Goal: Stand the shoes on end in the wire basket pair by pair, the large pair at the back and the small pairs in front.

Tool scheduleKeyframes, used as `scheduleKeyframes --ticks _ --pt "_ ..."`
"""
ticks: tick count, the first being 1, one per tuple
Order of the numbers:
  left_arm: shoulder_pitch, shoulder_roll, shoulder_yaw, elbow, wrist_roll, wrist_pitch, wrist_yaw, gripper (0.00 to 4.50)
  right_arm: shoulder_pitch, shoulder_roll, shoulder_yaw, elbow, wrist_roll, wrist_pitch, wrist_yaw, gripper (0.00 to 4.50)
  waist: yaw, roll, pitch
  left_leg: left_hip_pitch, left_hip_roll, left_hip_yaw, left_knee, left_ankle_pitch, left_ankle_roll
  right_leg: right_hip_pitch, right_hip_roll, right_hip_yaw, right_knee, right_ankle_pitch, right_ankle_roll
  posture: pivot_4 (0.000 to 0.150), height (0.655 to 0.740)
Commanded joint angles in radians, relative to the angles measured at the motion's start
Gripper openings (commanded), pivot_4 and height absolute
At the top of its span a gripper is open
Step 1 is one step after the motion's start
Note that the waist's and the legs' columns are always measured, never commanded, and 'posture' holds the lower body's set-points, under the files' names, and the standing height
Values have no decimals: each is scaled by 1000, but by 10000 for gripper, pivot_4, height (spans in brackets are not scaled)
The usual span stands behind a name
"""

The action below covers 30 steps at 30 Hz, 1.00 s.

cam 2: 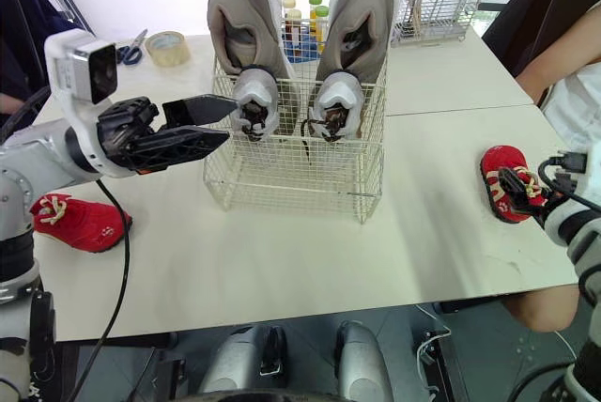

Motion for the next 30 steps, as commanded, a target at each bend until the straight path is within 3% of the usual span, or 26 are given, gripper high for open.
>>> scheduleKeyframes --ticks 1,9,24,27,30 --pt "-10 2 18 -33 4 -5 13 39970 37 32 -36 -22 -27 -53 -21 45000 1 0 0 0 0 0 0 0 0 0 0 0 0 0 0 1500 7400" --pt "33 -9 34 -73 -31 8 93 39970 92 53 17 157 -30 -192 62 45000 2 0 0 1 0 0 0 0 0 1 0 0 0 0 0 1500 7400" --pt "46 -32 32 -106 -45 -8 199 39970 -68 47 140 516 -81 -428 87 45000 -3 0 0 5 0 0 0 0 0 5 0 1 0 0 0 1500 7400" --pt "59 -33 45 -119 -55 -11 222 40869 -91 48 148 553 -91 -462 87 36781 -4 0 0 8 0 0 -1 0 0 7 0 1 0 0 0 1500 7400" --pt "62 -30 55 -123 -63 -13 235 40869 -100 47 157 568 -94 -482 89 22366 -7 0 0 9 0 0 -2 0 0 8 0 1 0 0 0 1500 7400"
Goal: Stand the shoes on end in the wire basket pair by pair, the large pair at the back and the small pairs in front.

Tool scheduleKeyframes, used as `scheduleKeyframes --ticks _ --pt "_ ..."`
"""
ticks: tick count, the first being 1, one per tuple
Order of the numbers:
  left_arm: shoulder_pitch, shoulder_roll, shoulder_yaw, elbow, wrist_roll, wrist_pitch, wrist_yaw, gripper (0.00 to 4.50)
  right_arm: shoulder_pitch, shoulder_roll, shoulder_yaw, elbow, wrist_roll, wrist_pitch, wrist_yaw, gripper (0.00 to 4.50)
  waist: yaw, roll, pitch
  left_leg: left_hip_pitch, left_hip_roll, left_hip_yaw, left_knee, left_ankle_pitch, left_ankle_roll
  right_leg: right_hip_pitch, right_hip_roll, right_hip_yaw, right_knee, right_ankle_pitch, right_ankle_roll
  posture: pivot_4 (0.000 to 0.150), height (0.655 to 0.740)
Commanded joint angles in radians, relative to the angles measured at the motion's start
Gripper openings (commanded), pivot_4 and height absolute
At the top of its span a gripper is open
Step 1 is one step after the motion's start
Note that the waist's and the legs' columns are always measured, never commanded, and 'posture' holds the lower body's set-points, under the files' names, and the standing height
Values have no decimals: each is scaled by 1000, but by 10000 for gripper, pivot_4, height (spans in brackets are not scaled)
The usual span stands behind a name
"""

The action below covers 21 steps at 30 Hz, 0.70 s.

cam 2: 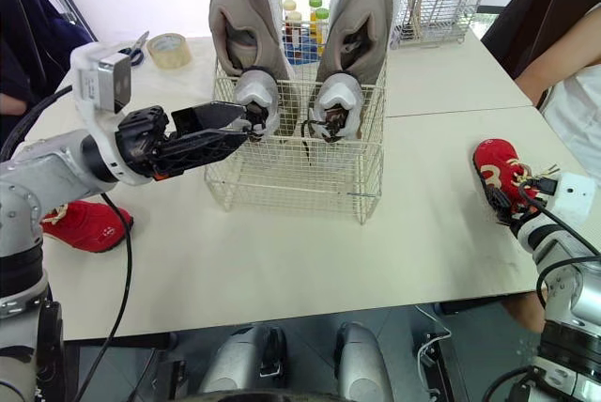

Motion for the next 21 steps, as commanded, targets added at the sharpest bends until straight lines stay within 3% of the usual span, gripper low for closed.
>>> scheduleKeyframes --ticks 1,4,6,9,15,17,21 --pt "-5 5 45 -29 -28 -18 16 40869 -18 -15 2 7 -3 -39 5 17160 -2 0 0 0 0 0 0 0 0 0 0 0 0 0 0 1500 7400" --pt "-6 1 41 -32 -26 -25 22 40869 -34 -19 5 20 0 -59 4 6923 -8 0 0 0 0 0 0 0 0 0 0 0 0 0 0 1500 7400" --pt "-8 -6 34 -33 -20 -32 23 40869 -43 -28 5 25 0 -69 7 2648 -11 0 0 0 0 0 -1 0 0 0 0 0 0 0 0 1500 7400" --pt "-20 -35 24 -29 -19 -46 47 40869 -49 -84 -12 27 1 -91 47 2010 -8 1 0 1 0 0 -1 0 -1 0 0 0 0 0 0 1500 7400" --pt "-81 -60 59 155 -89 -15 59 40869 -129 -241 -61 -77 14 -219 132 2010 -9 3 1 1 -1 1 -2 0 -1 0 0 1 0 0 0 1500 7400" --pt "-132 -50 65 237 -106 7 39 40869 -153 -351 -13 -126 -44 -355 230 2010 -10 4 1 2 -1 0 -4 1 -2 0 0 0 0 0 1 1500 7400" --pt "-232 -13 57 365 -79 61 -51 40869 -328 -508 121 -167 9 -443 445 2010 -18 3 2 2 -1 1 -6 2 -3 -2 1 1 0 -1 1 1500 7400"
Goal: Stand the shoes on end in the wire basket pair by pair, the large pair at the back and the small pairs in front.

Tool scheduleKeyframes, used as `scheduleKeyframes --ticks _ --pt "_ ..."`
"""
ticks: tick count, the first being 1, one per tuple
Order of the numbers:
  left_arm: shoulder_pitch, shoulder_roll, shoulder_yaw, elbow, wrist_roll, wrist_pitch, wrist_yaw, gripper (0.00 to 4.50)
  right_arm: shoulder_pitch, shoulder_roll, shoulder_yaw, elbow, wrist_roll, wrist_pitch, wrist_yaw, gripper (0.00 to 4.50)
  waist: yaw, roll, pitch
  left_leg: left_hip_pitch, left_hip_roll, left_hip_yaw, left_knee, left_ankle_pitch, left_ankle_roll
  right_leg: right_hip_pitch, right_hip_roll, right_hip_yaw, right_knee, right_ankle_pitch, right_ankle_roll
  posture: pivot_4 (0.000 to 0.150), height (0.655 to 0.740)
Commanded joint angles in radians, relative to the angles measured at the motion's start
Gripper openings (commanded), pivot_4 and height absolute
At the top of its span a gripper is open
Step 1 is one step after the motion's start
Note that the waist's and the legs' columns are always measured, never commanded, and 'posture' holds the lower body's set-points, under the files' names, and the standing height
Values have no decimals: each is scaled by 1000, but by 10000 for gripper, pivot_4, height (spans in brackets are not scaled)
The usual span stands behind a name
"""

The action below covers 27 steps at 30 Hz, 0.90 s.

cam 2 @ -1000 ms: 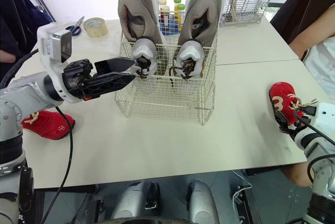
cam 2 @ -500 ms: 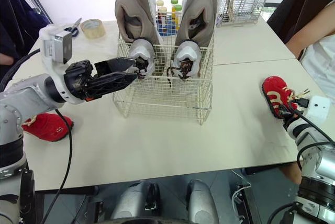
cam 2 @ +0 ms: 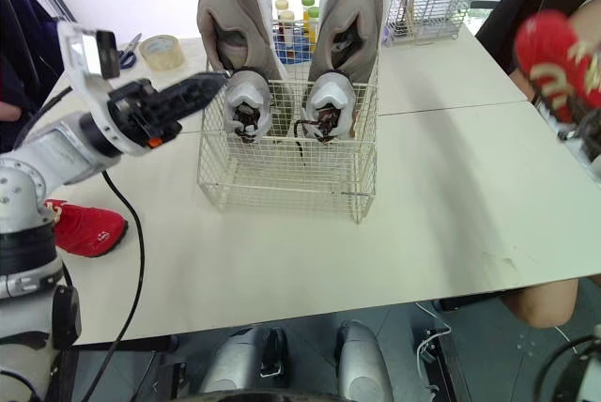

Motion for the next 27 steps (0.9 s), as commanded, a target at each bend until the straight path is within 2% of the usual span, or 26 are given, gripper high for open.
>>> scheduleKeyframes --ticks 1,5,10,13,19,27 --pt "-71 45 15 59 21 40 -106 40869 -147 -71 96 -71 60 -70 160 2010 -1 -3 1 1 0 0 0 0 -1 1 1 0 0 0 0 1500 7400" --pt "-173 70 -5 160 71 83 -202 40869 -390 -72 248 -110 155 -35 304 2010 5 -6 3 1 1 -1 0 1 -2 2 1 -1 0 0 0 1500 7400" --pt "-276 142 0 240 84 193 -316 40869 -581 -34 414 -121 200 -14 499 2010 8 -10 6 -1 0 -1 1 1 -1 0 -1 -1 -1 0 0 1500 7400" --pt "-309 175 -21 246 114 241 -368 40869 -673 33 492 -62 183 -37 578 2010 5 -11 6 -1 1 -1 1 1 -1 0 -1 -2 -1 0 0 1500 7400" --pt "-337 157 -21 241 121 312 -371 40869 -756 139 562 -1 147 -84 678 2010 7 -11 6 -1 1 -1 1 1 -1 0 -1 -2 1 0 0 1500 7400" --pt "-311 115 4 209 103 383 -315 40869 -753 196 574 -2 124 -103 728 2010 4 -11 6 -1 1 -1 1 1 -1 0 -1 -2 1 0 0 1500 7400"
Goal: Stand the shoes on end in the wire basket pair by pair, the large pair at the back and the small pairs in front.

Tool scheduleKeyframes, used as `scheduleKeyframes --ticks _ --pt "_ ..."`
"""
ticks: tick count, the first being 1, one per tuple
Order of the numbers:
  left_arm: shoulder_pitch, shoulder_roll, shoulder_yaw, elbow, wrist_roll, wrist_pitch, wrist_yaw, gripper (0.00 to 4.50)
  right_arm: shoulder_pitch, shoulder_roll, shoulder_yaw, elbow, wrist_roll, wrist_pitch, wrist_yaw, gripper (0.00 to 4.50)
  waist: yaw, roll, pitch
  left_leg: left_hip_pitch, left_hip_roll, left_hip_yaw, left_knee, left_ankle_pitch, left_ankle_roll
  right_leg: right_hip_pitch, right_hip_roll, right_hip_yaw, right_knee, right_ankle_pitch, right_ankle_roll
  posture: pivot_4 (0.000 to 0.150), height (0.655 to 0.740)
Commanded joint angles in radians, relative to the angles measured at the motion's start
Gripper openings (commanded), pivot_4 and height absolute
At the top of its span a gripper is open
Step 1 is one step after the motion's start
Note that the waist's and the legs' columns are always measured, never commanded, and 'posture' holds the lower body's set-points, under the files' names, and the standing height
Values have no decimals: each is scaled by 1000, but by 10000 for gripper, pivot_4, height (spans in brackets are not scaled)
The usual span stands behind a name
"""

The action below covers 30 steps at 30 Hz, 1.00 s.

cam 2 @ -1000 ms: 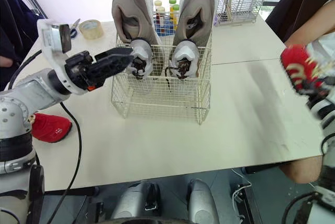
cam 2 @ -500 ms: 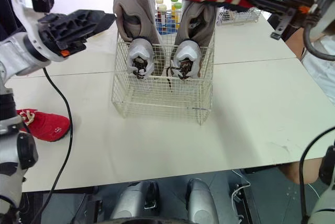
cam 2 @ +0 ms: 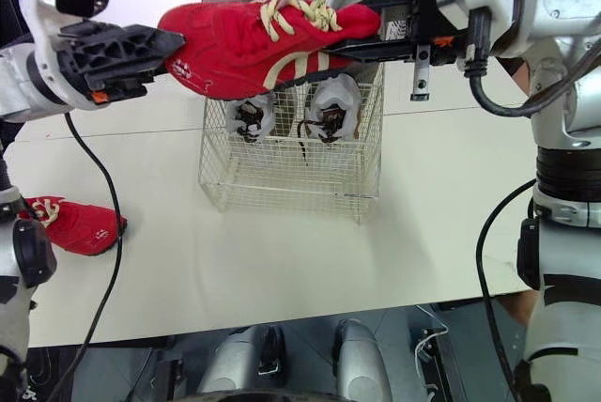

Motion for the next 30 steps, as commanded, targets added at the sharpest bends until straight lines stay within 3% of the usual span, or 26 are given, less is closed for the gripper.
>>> scheduleKeyframes --ticks 1,4,9,11,13,21,22,26,30 --pt "8 -2 38 -46 -20 20 11 40869 -26 10 -21 -28 -1 -7 4 2010 0 0 0 0 0 0 0 0 0 0 0 0 0 0 0 1500 7400" --pt "19 -12 42 -62 -25 31 21 32339 -23 17 -22 -39 -5 0 8 2010 0 0 0 0 0 0 0 0 0 0 0 0 1 0 0 1500 7400" --pt "30 -30 57 -74 -46 47 41 8623 -25 28 -27 -57 -4 30 -1 2010 1 0 0 0 0 0 0 0 0 0 0 0 1 0 0 1500 7400" --pt "41 -43 68 -70 -59 54 65 3643 -21 28 -29 -65 -5 45 -5 2010 1 0 0 0 0 0 0 0 0 0 0 0 1 0 0 1500 7400" --pt "68 -53 81 -88 -65 51 86 3211 -12 22 -30 -77 -9 64 -9 2010 1 0 0 0 0 0 0 0 0 0 0 0 1 0 0 1500 7400" --pt "145 -108 209 -151 -168 -20 283 3133 -30 -105 -132 -67 205 508 -13 41692 3 0 0 0 0 0 0 0 0 0 -1 0 0 0 0 1500 7400" --pt "158 -120 229 -171 -193 -43 315 3133 -38 -117 -167 -51 262 591 -32 44274 3 0 0 0 0 0 0 0 0 0 -1 0 0 0 0 1500 7400" --pt "203 -191 283 -251 -310 -162 457 3133 -86 -102 -343 96 460 895 -205 44274 4 -1 0 0 0 -1 0 0 0 0 -1 0 1 1 -1 1500 7400" --pt "272 -283 287 -365 -385 -295 556 3133 -43 37 -537 135 630 1045 -502 44274 3 -2 -1 1 0 -1 0 0 0 2 -2 0 0 1 -2 1500 7400"
